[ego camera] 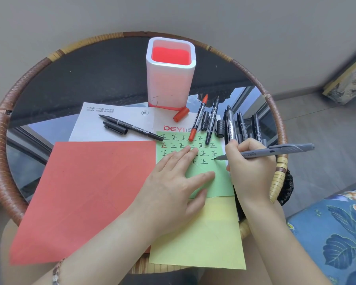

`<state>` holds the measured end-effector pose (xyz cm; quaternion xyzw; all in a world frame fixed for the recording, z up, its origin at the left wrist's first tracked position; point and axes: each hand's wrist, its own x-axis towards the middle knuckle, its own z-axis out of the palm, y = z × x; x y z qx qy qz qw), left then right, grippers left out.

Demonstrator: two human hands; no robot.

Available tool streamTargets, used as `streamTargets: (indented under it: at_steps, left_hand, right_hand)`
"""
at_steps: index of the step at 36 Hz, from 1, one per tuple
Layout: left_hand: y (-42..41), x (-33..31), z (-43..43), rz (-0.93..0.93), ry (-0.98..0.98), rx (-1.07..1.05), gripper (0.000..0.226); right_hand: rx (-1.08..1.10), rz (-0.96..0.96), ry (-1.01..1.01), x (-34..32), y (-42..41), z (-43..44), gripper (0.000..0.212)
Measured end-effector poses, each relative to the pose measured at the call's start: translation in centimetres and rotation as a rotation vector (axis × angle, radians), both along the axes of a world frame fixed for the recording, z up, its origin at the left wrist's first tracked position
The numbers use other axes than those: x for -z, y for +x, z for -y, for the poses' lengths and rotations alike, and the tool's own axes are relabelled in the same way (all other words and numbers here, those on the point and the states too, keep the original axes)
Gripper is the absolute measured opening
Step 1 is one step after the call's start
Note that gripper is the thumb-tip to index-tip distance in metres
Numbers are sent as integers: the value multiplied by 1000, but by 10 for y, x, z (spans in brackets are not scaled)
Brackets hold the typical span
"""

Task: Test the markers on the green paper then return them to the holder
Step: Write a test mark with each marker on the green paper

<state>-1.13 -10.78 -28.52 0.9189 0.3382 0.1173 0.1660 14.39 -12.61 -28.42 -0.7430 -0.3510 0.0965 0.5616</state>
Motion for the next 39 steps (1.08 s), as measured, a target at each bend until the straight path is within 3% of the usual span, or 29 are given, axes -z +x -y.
streamTargets:
  at_steps: [39]
  left_hand:
    - [0,2,-1,13,15,2,36]
  right_hand:
    - [-49,46,-1,1,-1,1,34]
